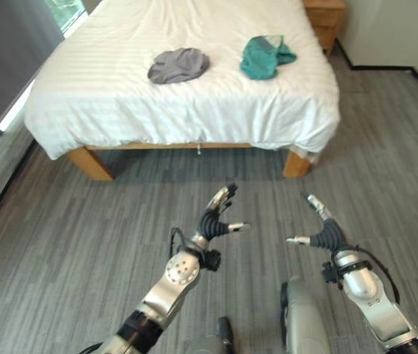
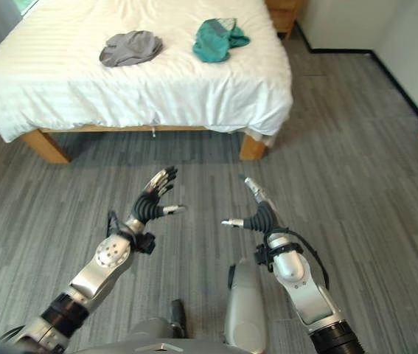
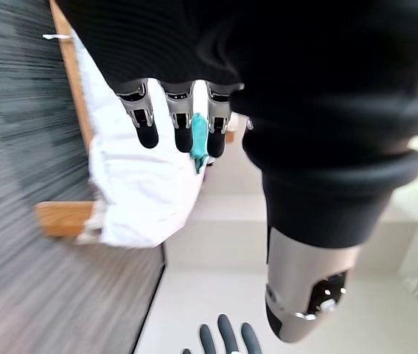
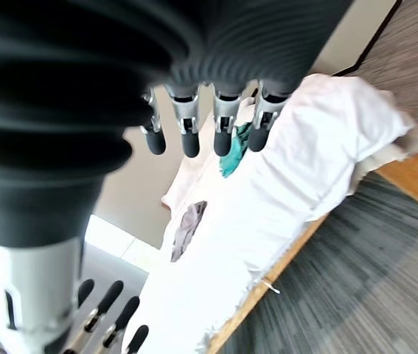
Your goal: Pick up bed clothes into laundry basket.
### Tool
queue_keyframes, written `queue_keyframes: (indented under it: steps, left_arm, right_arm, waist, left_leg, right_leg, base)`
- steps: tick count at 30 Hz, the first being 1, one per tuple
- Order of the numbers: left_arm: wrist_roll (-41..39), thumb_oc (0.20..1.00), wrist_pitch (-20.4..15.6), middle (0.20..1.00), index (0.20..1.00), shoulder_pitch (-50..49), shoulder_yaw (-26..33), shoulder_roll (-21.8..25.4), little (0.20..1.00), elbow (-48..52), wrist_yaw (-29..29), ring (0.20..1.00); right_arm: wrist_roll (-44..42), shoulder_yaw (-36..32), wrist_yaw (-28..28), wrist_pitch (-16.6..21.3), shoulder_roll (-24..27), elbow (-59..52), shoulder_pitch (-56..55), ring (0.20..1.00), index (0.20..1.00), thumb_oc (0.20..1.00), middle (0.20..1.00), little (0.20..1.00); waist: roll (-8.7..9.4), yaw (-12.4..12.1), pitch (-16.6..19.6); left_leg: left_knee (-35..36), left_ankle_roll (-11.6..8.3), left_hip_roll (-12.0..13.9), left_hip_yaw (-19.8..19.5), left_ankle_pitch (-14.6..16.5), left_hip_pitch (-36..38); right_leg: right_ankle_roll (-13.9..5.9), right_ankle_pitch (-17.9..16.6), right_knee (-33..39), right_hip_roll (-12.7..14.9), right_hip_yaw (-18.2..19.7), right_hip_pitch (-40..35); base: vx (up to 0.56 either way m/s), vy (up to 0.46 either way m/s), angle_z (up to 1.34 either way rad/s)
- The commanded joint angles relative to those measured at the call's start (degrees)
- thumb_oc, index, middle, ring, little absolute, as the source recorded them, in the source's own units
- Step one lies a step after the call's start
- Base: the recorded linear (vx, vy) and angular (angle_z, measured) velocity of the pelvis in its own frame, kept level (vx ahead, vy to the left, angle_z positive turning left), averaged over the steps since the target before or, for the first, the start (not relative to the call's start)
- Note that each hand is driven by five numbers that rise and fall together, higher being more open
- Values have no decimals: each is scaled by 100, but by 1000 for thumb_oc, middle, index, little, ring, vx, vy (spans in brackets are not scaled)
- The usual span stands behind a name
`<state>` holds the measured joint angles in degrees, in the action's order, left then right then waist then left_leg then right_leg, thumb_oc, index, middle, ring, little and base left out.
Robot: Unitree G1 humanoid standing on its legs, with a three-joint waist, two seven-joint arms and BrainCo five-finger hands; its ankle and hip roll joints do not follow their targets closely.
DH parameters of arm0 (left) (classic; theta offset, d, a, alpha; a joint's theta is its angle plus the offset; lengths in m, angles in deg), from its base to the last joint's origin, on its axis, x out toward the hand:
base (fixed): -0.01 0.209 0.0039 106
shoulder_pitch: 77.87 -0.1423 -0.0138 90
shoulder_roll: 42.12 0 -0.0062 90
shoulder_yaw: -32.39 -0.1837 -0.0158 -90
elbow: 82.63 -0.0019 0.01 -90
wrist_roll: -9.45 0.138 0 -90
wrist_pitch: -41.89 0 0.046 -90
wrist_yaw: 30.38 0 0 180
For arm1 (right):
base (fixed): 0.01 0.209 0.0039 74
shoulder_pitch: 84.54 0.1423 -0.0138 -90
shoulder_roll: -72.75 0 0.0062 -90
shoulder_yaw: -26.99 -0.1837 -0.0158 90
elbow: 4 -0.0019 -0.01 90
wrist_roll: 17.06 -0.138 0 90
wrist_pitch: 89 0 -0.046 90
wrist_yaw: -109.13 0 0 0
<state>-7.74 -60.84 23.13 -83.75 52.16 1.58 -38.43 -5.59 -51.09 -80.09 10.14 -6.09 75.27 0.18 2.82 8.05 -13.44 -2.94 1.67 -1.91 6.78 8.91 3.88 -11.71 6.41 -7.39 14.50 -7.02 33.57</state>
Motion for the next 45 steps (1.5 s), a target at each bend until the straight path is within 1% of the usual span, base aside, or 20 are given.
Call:
queue_keyframes:
  steps: [1,2,3,4,6,7,8,10,12,13,15,17,18,26,32,33,36,37,40,45]
  left_arm:
    - [57,1000,-257,1000,1000,-539,436,-7,1000,222,-4,1000]
    - [59,1000,-256,1000,1000,-549,432,-5,1000,228,-3,1000]
    - [73,1000,-270,1000,1000,-560,410,-38,1000,234,28,1000]
    - [130,1000,-266,1000,1000,-565,385,-77,1000,192,4,1000]
    - [172,1000,-274,1000,1000,-411,225,-281,1000,152,-61,1000]
    - [107,1000,-277,1000,1000,-321,187,-331,1000,190,-176,1000]
    - [97,1000,-282,1000,1000,-316,184,-326,1000,218,-195,1000]
    - [72,1000,-310,1000,1000,-272,184,-282,1000,275,-241,1000]
    - [-7,1000,-360,1000,1000,-271,257,-275,1000,326,-291,1000]
    - [-36,1000,-363,1000,1000,-311,269,-301,1000,319,-275,1000]
    - [-69,1000,-356,1000,1000,-425,299,-336,1000,294,-298,1000]
    - [-109,1000,-367,1000,1000,-554,305,-363,1000,251,-274,1000]
    - [-118,1000,-343,1000,1000,-617,288,-368,1000,206,-253,1000]
    - [-312,1000,-230,1000,1000,-1056,339,-293,1000,218,-207,1000]
    - [-512,1000,-195,1000,1000,-1567,492,-132,1000,249,-89,1000]
    - [-626,1000,-204,1000,1000,-1843,516,-109,1000,204,41,1000]
    - [-666,1000,-207,1000,1000,-1892,554,-93,1000,188,85,1000]
    - [-727,1000,-219,1000,1000,-1970,556,-34,1000,152,120,1000]
    - [-837,1000,-220,1000,1000,-1889,550,64,1000,54,61,1000]
    - [-974,1000,-254,1000,1000,-1713,506,138,1000,-43,45,1000]
  right_arm:
    - [595,-556,-504,-43,225,342,97,1000,1000,1000,1000,1000]
    - [607,-556,-509,-48,219,333,83,1000,1000,1000,1000,1000]
    - [774,-706,-652,-103,189,293,-82,1000,1000,1000,1000,1000]
    - [882,-781,-686,-149,163,301,-166,1000,1000,1000,1000,1000]
    - [946,-1037,-885,-185,272,260,-275,1000,1000,1000,1000,1000]
    - [934,-1101,-1037,-202,408,189,-208,1000,1000,1000,1000,1000]
    - [969,-1110,-1100,-218,500,223,-97,1000,1000,1000,1000,1000]
    - [1007,-1068,-1139,-255,582,300,59,1000,1000,1000,1000,1000]
    - [1034,-921,-1235,-281,682,456,464,1000,1000,1000,1000,1000]
    - [1057,-861,-1251,-267,713,512,538,1000,1000,1000,1000,1000]
    - [1220,-773,-1285,-277,825,555,650,1000,1000,1000,1000,1000]
    - [1559,-784,-1326,-306,1018,498,716,1000,1000,1000,1000,1000]
    - [1800,-885,-1466,-372,1174,512,783,1000,1000,1000,1000,1000]
    - [2081,-1106,-1628,-382,1541,204,1236,1000,1000,1000,1000,1000]
    - [2020,-774,-1857,-415,1814,502,2372,1000,1000,1000,1000,1000]
    - [1697,-567,-2007,-497,1525,1343,2664,1000,1000,1000,1000,1000]
    - [1680,-462,-2052,-509,1513,1602,2791,1000,1000,1000,1000,1000]
    - [1650,-274,-2092,-624,1454,2135,3014,1000,1000,1000,1000,1000]
    - [1035,87,-2165,-745,1095,3214,3746,1000,1000,1000,1000,1000]
    - [752,637,-2063,-828,1069,4130,4598,1000,1000,1000,1000,1000]
  waist:
    - [-288,5,340]
    - [-302,8,341]
    - [-256,62,430]
    - [-259,133,487]
    - [-338,157,448]
    - [-304,25,242]
    - [-223,-54,156]
    - [-123,-118,71]
    - [-161,-283,92]
    - [-224,-359,110]
    - [-344,-546,152]
    - [-464,-703,199]
    - [-508,-694,246]
    - [-492,-793,479]
    - [-371,-1176,635]
    - [-339,-1464,681]
    - [-325,-1509,700]
    - [-321,-1700,690]
    - [-297,-1911,611]
    - [-302,-2146,333]
  left_leg:
    - [794,-806,527,618,-105,1028]
    - [794,-811,547,613,-96,1036]
    - [794,-774,437,646,240,1505]
    - [794,-851,439,584,222,1799]
    - [-1196,-1228,907,598,-305,1388]
    - [-3217,-1539,1074,407,-1228,499]
    - [-3855,-1579,1039,363,-1264,149]
    - [-4035,-1513,1074,429,-1249,-195]
    - [-2767,-1343,1601,774,-1208,-494]
    - [-2083,-1286,1671,865,-1204,-397]
    - [-598,-1239,1549,840,-1276,-319]
    - [289,-1281,1555,642,-1585,-344]
    - [555,-1263,1581,774,-1622,-174]
    - [794,-1266,1478,816,-1588,128]
    - [794,-1198,1389,771,-1515,76]
    - [794,-1168,1305,658,-1497,-39]
    - [794,-1164,1279,626,-1499,-80]
    - [794,-1169,1253,556,-1514,-151]
    - [794,-1200,1233,447,-1592,-483]
    - [794,-1322,1280,332,-1779,-1084]
  right_leg:
    - [-257,-1444,1203,-135,-1207,-1815]
    - [-256,-1437,1204,-149,-1225,-1830]
    - [-205,-1492,1233,-65,-1532,-1892]
    - [-152,-1642,1226,-81,-1482,-2000]
    - [72,-1696,1239,-257,-1610,-2643]
    - [421,-1436,1239,-429,-1590,-3157]
    - [502,-1326,1239,-431,-1569,-3345]
    - [550,-1245,1239,-423,-1489,-3469]
    - [413,-1004,1239,-451,-1283,-3642]
    - [360,-926,1239,-496,-1173,-3682]
    - [227,-771,1239,-563,-1005,-3802]
    - [193,-643,1239,-638,-928,-3985]
    - [209,-549,1239,-688,-1012,-4074]
    - [268,-428,1239,-790,-1043,-4423]
    - [179,-397,1239,-666,-1162,-4452]
    - [151,-408,1239,-612,-1247,-4414]
    - [146,-409,1239,-600,-1275,-4395]
    - [132,-421,1239,-579,-1343,-4371]
    - [102,-470,1239,-534,-1456,-4152]
    - [96,-546,1239,-541,-1652,-3695]
  base:
    - [369,-97,47]
    - [559,-127,29]
    - [701,-167,47]
    - [1024,-308,17]
    - [670,-357,28]
    - [399,-345,39]
    - [441,-300,-29]
    - [240,-42,-117]
    - [357,164,-86]
    - [301,213,-63]
    - [306,219,-110]
    - [303,167,-94]
    - [188,75,-105]
    - [149,43,16]
    - [67,30,35]
    - [81,21,53]
    - [52,10,34]
    - [30,4,35]
    - [-19,-1,25]
    - [-98,-9,12]
